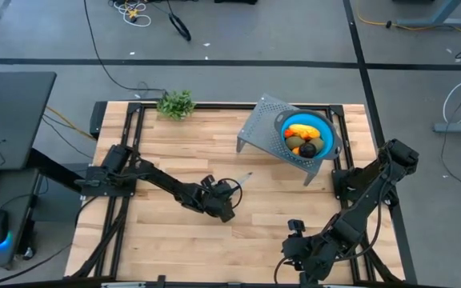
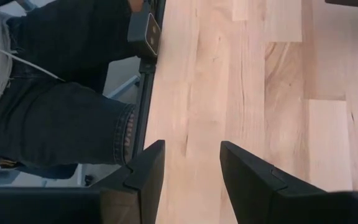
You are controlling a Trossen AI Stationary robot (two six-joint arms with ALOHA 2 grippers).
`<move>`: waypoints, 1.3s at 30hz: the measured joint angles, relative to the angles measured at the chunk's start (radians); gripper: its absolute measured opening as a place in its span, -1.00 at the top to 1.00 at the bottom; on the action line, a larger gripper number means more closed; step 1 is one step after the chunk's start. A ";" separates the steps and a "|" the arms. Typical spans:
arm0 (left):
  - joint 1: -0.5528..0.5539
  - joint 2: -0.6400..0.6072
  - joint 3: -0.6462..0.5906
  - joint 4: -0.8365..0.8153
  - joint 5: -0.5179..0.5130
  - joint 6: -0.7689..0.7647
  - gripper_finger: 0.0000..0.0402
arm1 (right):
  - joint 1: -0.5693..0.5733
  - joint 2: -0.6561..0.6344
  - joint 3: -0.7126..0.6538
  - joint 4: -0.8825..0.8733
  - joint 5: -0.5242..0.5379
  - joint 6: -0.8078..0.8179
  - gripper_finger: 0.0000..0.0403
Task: Pick & Place Fruit
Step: Put the knife on the shelf
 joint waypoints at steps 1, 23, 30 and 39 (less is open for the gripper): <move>0.000 0.000 0.000 -0.001 0.001 0.000 0.22 | 0.000 0.000 0.000 -0.002 0.000 0.000 0.18; 0.003 -0.018 -0.006 -0.020 -0.011 0.040 0.78 | 0.000 0.000 0.000 -0.001 -0.001 0.000 0.18; 0.003 -0.157 -0.006 -0.116 -0.013 0.039 0.84 | 0.000 0.000 0.000 -0.001 -0.008 0.000 0.18; -0.013 -0.378 -0.004 -0.206 -0.012 0.053 0.77 | 0.002 0.000 0.000 0.004 -0.010 0.005 0.18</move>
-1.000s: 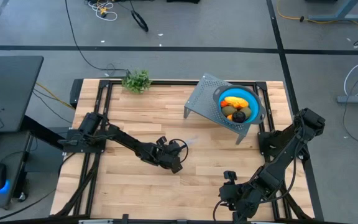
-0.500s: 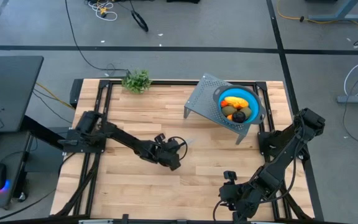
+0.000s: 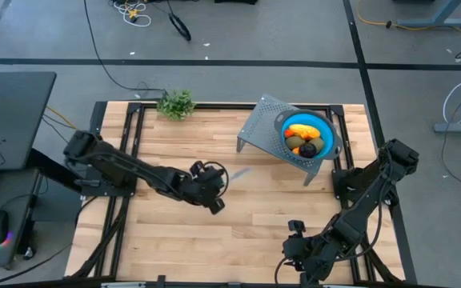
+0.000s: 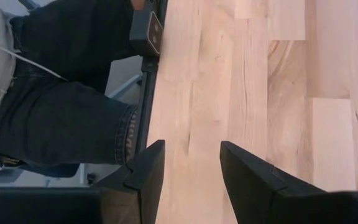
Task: Pick & Place Fruit
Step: Put the knife on the shelf
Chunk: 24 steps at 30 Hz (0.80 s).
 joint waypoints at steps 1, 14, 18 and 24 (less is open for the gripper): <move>-0.001 -0.019 0.000 0.010 -0.010 0.007 0.79 | 0.000 0.000 0.000 0.000 0.001 0.000 0.18; 0.224 -0.073 0.001 0.410 0.065 0.144 0.78 | 0.003 0.000 0.000 0.232 -0.156 -0.199 0.18; 0.319 -0.072 0.021 0.476 0.158 0.129 0.82 | 0.002 -0.002 0.000 0.274 -0.181 -0.214 0.18; 0.386 0.005 0.137 0.471 0.192 0.115 0.78 | 0.006 -0.002 0.000 0.246 -0.183 -0.215 0.18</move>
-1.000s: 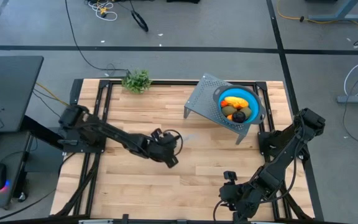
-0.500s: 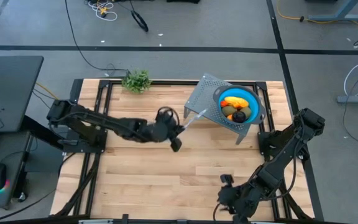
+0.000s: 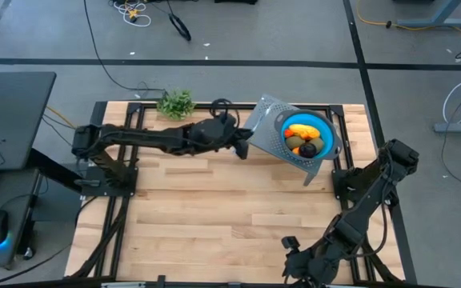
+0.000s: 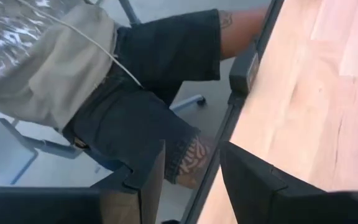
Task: Pick & Place Fruit
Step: Put the knife on the shelf
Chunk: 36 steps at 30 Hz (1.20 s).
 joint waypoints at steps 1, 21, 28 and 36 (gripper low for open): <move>0.003 0.014 0.026 0.006 0.006 0.005 0.78 | 0.000 0.000 0.000 -0.005 0.000 0.000 0.18; 0.102 0.290 0.256 -0.086 -0.045 -0.151 0.79 | 0.052 0.000 0.000 -0.100 0.030 -0.036 0.18; 0.119 0.327 0.331 -0.066 -0.072 -0.123 0.79 | 0.048 0.000 0.000 -0.161 0.037 -0.080 0.18; 0.114 0.390 0.345 -0.069 -0.085 -0.131 0.77 | 0.049 0.000 0.000 -0.159 0.061 -0.067 0.18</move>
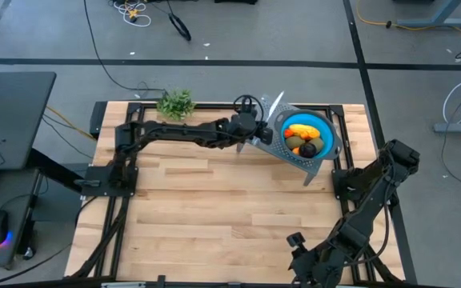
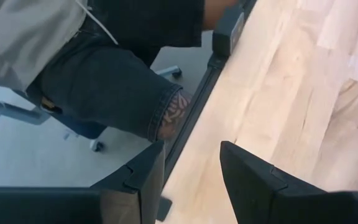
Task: Pick & Place Fruit
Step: Put the knife on the shelf, then return to Home Position
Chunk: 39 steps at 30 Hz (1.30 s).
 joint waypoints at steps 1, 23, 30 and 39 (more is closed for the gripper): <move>-0.003 0.017 -0.001 0.002 -0.003 0.000 0.76 | 0.000 0.000 0.000 -0.001 0.003 0.006 0.18; 0.009 0.026 -0.001 0.048 -0.039 0.046 0.70 | 0.000 0.000 0.000 0.044 0.003 0.025 0.18; 0.016 0.063 -0.001 0.079 -0.025 0.030 0.69 | 0.000 0.000 0.000 0.044 0.002 0.026 0.18; 0.015 0.069 -0.002 0.078 -0.015 0.029 0.74 | 0.000 0.000 0.000 0.044 0.002 0.026 0.18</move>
